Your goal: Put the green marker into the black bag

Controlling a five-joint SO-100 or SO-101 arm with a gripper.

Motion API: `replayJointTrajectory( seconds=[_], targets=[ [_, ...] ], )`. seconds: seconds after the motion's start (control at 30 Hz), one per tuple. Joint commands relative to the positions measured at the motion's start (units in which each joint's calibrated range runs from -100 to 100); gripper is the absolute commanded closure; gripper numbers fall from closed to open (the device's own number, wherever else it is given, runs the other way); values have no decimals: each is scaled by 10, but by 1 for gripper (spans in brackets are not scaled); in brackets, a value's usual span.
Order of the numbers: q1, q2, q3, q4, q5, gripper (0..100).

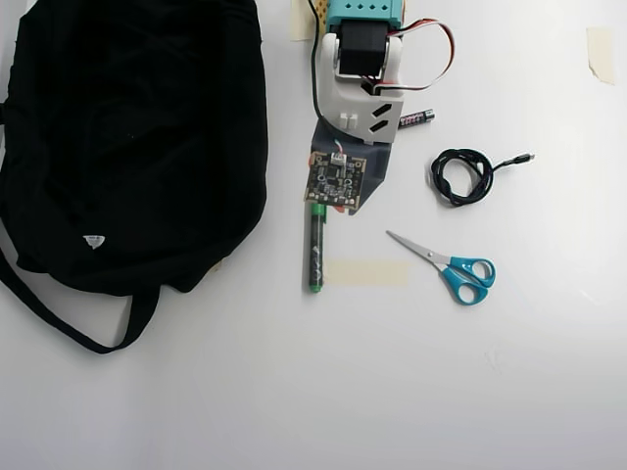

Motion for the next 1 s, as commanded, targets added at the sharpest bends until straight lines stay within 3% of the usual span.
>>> replayJointTrajectory(
  seconds=[0.0,0.97],
  targets=[
    [4,-16,-20,2,-1,98],
    [53,-5,-15,-6,5,98]
  ],
)
